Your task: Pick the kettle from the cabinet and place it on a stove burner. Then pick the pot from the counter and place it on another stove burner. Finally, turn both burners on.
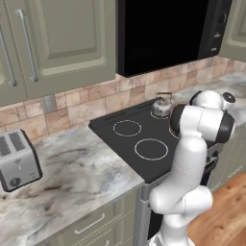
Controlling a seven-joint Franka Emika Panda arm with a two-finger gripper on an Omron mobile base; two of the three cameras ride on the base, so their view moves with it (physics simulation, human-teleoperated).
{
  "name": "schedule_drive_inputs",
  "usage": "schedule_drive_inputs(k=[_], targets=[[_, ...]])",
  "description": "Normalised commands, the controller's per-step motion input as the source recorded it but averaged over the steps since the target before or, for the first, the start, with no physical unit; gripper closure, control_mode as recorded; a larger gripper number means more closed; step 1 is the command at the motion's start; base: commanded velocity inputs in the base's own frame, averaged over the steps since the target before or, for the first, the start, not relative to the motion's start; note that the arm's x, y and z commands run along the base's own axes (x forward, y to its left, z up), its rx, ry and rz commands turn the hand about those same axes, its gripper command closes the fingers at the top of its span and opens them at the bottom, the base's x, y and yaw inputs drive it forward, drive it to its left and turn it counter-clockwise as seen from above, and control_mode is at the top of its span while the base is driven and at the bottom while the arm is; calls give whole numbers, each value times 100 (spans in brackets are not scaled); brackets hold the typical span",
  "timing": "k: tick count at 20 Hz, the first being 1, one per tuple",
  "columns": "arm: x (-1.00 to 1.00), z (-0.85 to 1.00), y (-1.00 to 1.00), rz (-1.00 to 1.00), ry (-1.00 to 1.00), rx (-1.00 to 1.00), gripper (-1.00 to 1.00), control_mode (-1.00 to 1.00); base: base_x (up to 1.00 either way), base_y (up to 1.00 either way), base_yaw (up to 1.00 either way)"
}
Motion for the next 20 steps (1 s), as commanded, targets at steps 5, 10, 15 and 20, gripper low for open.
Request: schedule_drive_inputs(k=[5,10,15,20], targets=[[11,-1,-18,0,0,0,100,-100,0,0,0],[15,-5,-8,0,0,0,100,-100,0,0,0],[18,-10,-1,0,1,0,100,-100,0,0,0],[14,-14,0,0,1,0,100,-100,0,0,0]])
